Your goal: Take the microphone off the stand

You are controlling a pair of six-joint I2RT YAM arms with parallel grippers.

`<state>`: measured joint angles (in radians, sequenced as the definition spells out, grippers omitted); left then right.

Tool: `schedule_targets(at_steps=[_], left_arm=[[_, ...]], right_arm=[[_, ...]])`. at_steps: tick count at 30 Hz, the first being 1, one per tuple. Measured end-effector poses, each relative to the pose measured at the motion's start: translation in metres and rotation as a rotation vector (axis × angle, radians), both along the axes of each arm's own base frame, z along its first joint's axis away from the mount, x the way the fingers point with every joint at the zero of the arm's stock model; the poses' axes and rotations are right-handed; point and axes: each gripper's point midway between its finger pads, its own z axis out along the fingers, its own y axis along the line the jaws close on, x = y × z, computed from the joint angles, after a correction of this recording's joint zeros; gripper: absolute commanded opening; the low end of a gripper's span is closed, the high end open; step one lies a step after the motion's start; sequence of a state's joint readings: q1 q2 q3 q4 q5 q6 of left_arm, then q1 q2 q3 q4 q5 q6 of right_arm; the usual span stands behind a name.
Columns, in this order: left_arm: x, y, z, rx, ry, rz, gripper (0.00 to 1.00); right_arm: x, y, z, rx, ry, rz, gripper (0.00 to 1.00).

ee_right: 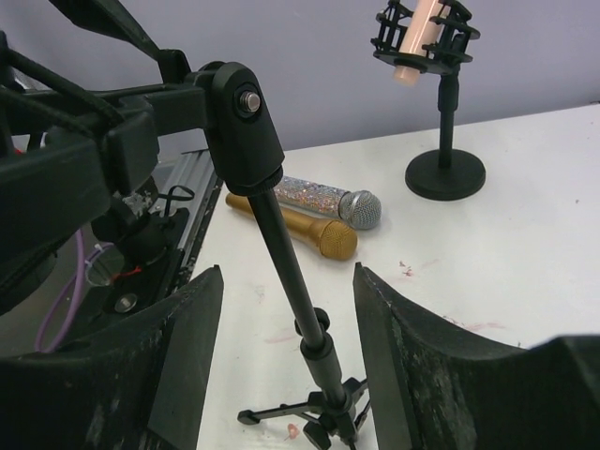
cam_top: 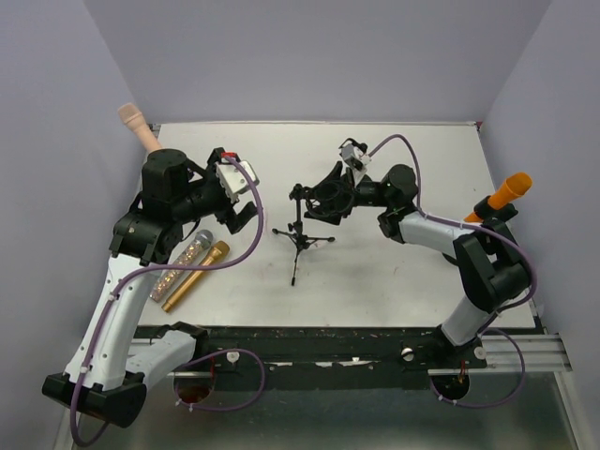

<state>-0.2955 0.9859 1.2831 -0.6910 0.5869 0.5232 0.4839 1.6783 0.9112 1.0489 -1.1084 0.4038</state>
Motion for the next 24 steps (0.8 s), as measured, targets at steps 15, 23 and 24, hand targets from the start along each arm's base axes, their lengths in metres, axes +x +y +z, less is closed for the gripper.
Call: schedule_targets(at_steps=[15, 23, 24], left_arm=[[0.005, 0.001, -0.008, 0.004, 0.017, 0.018, 0.95], [0.008, 0.004, -0.013, 0.01, 0.024, 0.035, 0.95], [0.008, 0.004, -0.014, 0.01, 0.022, 0.035, 0.94]], right_arm=[[-0.002, 0.022, -0.004, 0.026, 0.031, -0.039, 0.53], [-0.001, 0.026, -0.004, 0.03, 0.028, -0.056, 0.28], [-0.001, 0.026, -0.005, 0.029, 0.026, -0.057, 0.18]])
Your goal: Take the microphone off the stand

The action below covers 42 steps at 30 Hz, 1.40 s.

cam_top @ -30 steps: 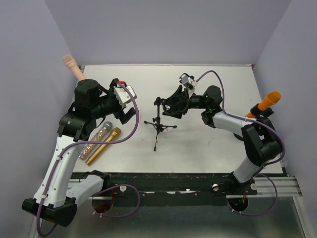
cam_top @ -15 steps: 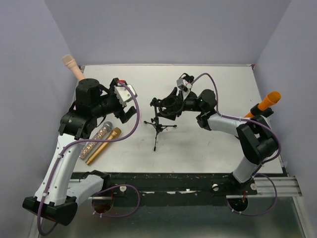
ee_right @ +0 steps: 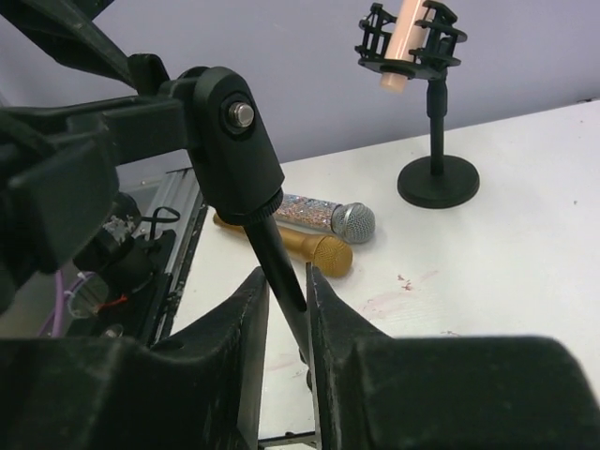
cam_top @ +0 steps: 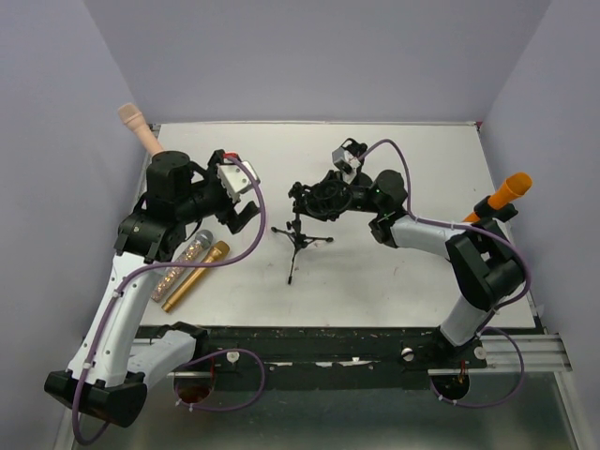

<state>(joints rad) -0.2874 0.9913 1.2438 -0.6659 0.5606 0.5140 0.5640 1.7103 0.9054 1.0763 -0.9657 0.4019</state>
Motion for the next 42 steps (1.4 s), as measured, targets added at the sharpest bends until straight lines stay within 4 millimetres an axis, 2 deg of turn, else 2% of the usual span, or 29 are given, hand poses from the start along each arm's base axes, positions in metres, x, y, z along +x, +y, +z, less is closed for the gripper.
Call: schedule_targets(at_steps=[1, 2, 4, 7, 10, 14, 16, 22, 26, 34, 39, 42], left_arm=[[0.0, 0.0, -0.001, 0.0, 0.0, 0.0, 0.93], [0.001, 0.0, -0.002, -0.001, -0.002, 0.0, 0.92], [0.001, 0.0, -0.008, 0.0, -0.001, -0.001, 0.89], [-0.001, -0.002, -0.025, -0.007, 0.014, -0.009, 0.87], [-0.005, -0.005, -0.05, -0.026, 0.042, -0.02, 0.88], [-0.01, -0.017, -0.082, -0.064, 0.066, -0.056, 0.83], [-0.012, -0.026, -0.088, -0.078, 0.066, -0.095, 0.82], [-0.01, -0.06, -0.087, -0.101, 0.005, -0.24, 0.83], [-0.007, -0.075, -0.103, -0.068, 0.031, -0.305, 0.8], [-0.002, -0.081, -0.115, -0.064, -0.021, -0.324, 0.74], [-0.006, -0.078, -0.145, -0.045, -0.027, -0.333, 0.68], [-0.001, -0.08, -0.146, -0.047, -0.034, -0.333, 0.66]], right_arm=[[0.0, 0.0, -0.001, -0.003, 0.0, -0.002, 0.03], [0.001, 0.0, -0.001, -0.006, -0.002, -0.005, 0.01], [0.006, 0.0, 0.001, -0.006, -0.036, -0.027, 0.0], [0.012, -0.001, 0.004, -0.031, 0.008, -0.069, 0.01], [0.017, 0.0, 0.009, -0.07, 0.029, -0.096, 0.01], [0.029, 0.002, 0.012, -0.137, 0.054, -0.132, 0.01], [0.034, 0.002, 0.014, -0.167, 0.066, -0.145, 0.01], [0.039, -0.006, 0.014, -0.217, 0.078, -0.137, 0.01], [0.043, -0.014, 0.013, -0.209, 0.096, -0.134, 0.01], [0.037, -0.017, 0.011, -0.196, 0.097, -0.098, 0.01], [0.035, -0.018, 0.011, -0.199, 0.075, -0.081, 0.01], [0.034, -0.018, 0.011, -0.201, 0.066, -0.074, 0.01]])
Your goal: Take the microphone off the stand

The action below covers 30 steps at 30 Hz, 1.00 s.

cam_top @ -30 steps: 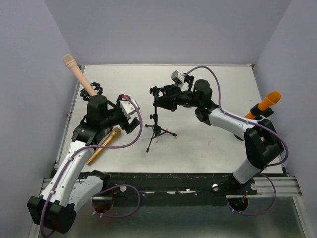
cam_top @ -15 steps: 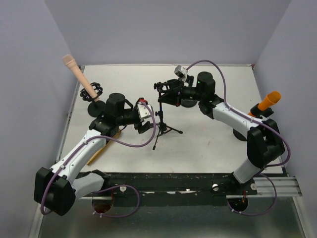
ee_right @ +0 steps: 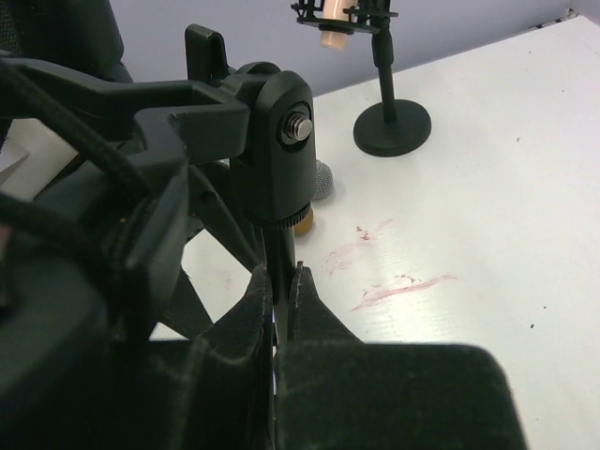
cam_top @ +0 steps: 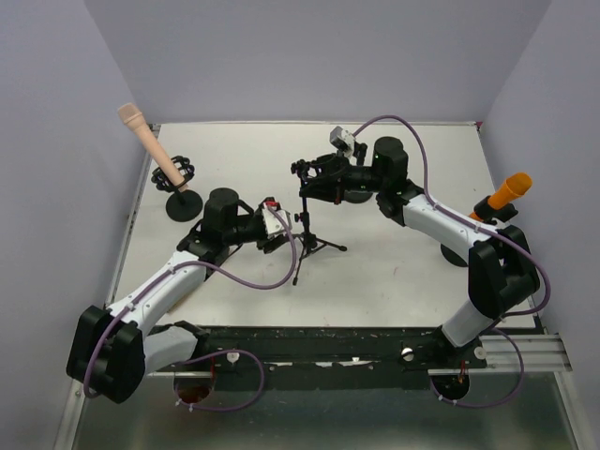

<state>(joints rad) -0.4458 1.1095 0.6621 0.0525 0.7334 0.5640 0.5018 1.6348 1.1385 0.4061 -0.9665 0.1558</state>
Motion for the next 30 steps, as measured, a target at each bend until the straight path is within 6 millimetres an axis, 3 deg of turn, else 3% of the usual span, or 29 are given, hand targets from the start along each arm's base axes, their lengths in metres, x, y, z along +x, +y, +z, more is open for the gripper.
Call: schedule_targets(at_steps=[10, 17, 23, 30], left_arm=[[0.036, -0.015, 0.012, -0.004, -0.012, 0.014, 0.45], [0.038, -0.019, 0.008, 0.02, 0.021, -0.016, 0.46], [0.036, -0.017, 0.004, 0.035, 0.03, -0.02, 0.39], [0.033, -0.016, 0.0, 0.051, 0.073, -0.035, 0.1]], right_arm=[[0.002, 0.001, 0.001, -0.006, -0.001, 0.005, 0.01], [0.005, 0.001, 0.001, -0.009, 0.008, 0.001, 0.01], [0.005, 0.001, 0.001, -0.008, 0.008, 0.0, 0.01], [0.006, 0.001, 0.0, -0.009, 0.008, -0.001, 0.01]])
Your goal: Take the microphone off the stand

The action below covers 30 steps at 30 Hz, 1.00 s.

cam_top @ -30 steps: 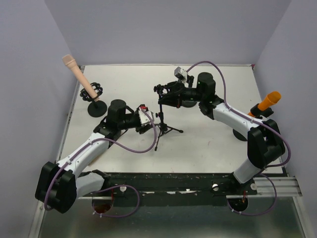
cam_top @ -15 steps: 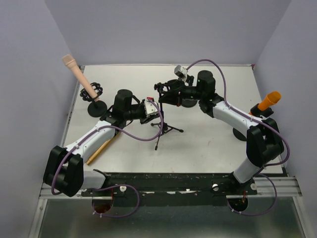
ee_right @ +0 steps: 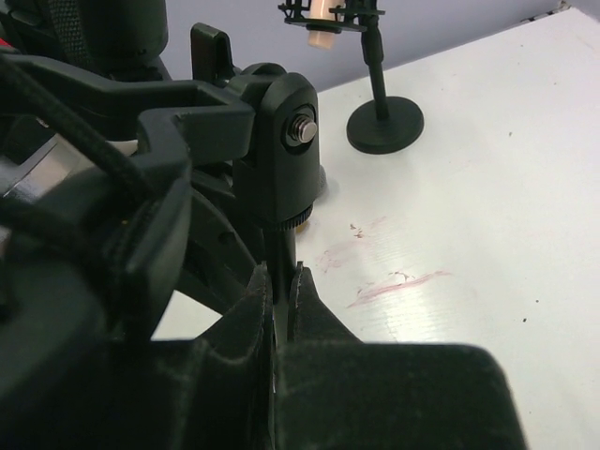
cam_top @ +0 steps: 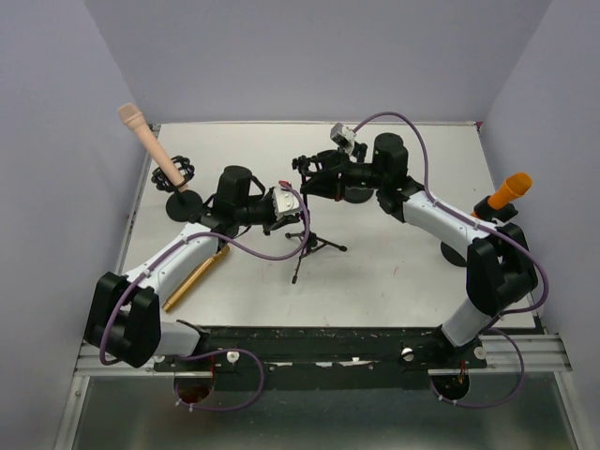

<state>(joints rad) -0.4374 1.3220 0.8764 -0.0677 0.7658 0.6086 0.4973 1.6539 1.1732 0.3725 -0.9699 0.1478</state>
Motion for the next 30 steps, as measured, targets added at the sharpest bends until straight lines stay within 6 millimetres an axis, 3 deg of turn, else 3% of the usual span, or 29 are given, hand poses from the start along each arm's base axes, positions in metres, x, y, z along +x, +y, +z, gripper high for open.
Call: schedule_targets(at_steps=[3, 7, 13, 18, 21, 25, 30], left_arm=[[0.001, 0.001, 0.001, -0.008, 0.057, 0.014, 0.03], [-0.002, 0.002, 0.003, -0.041, 0.213, 0.04, 0.01], [-0.012, -0.004, 0.013, -0.118, 0.581, 0.093, 0.0], [-0.027, -0.009, 0.029, -0.145, 0.722, 0.073, 0.0], [-0.034, -0.01, 0.036, -0.213, 0.916, 0.031, 0.0], [-0.012, -0.006, 0.032, -0.337, 1.228, 0.041, 0.0], [0.014, -0.003, 0.033, -0.397, 1.544, 0.046, 0.41]], right_arm=[[0.001, -0.001, 0.0, -0.001, -0.003, -0.003, 0.01], [0.001, -0.001, 0.0, -0.003, -0.021, 0.003, 0.01], [-0.002, -0.003, 0.006, 0.006, -0.058, 0.02, 0.01], [-0.025, -0.012, 0.025, 0.033, -0.157, 0.061, 0.01], [-0.038, -0.013, 0.032, 0.039, -0.242, 0.082, 0.01], [-0.034, -0.013, 0.023, 0.002, -0.344, 0.074, 0.01], [-0.022, -0.014, 0.009, -0.063, -0.435, 0.037, 0.01]])
